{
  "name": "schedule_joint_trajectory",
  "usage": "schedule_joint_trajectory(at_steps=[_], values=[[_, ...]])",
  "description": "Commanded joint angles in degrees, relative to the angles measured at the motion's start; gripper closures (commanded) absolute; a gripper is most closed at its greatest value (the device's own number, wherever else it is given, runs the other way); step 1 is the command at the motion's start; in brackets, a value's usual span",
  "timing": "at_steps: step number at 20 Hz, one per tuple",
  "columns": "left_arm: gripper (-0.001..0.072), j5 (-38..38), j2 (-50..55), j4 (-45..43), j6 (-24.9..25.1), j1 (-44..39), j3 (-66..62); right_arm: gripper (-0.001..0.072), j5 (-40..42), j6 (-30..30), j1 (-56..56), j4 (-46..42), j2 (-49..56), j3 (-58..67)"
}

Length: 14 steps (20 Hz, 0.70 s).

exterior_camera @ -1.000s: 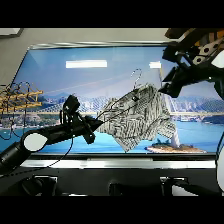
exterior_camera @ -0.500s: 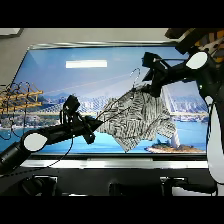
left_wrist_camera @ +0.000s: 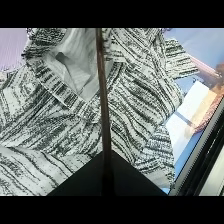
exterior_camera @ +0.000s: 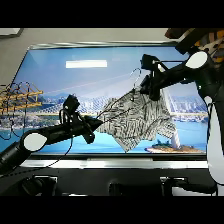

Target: Fold the clothes and pants, and hang the long-sleeved shirts on hangers.

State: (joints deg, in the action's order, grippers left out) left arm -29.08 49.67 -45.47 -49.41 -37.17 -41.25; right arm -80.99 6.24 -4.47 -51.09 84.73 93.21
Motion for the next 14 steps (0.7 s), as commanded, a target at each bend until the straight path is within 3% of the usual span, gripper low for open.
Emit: schedule_joint_trajectory(at_steps=[1, 2, 5, 7, 8, 10, 13, 14], values=[[0.0686, 0.0, 0.0, 0.1, -0.1, -0.1, 0.0, 0.0679, -1.6, 0.5, -0.1, 0.7, -1.4, 0.0], [0.068, 0.0, 0.0, 0.0, -0.1, -0.1, 0.0, 0.0681, -1.7, 0.6, -0.1, -0.1, -2.0, 0.0], [0.053, 0.0, 0.0, 0.0, -2.3, 0.2, 0.0, 0.0683, -1.6, 2.0, -0.1, -3.6, -4.5, 0.0], [0.0297, 0.2, 0.0, 0.0, -7.3, 1.1, 0.0, 0.0685, -1.6, 6.5, -0.1, -6.4, -6.4, 0.0], [0.0242, 0.2, 0.0, 0.0, -10.6, 2.1, 0.0, 0.0685, -1.6, 8.7, -0.1, -8.0, -7.3, 0.0], [0.019, 0.2, -0.4, 0.0, -17.6, 5.6, 0.0, 0.0685, -1.6, 12.3, -0.1, -11.6, -9.4, 0.0], [0.018, -4.7, -0.3, -0.1, -37.0, 15.1, 0.0, 0.0686, -1.6, 17.3, -0.1, -14.6, -12.3, 0.0], [0.018, -7.9, 0.9, -0.1, -38.3, 16.5, 0.0, 0.0685, -1.6, 19.7, -0.1, -15.0, -13.0, 0.0]])
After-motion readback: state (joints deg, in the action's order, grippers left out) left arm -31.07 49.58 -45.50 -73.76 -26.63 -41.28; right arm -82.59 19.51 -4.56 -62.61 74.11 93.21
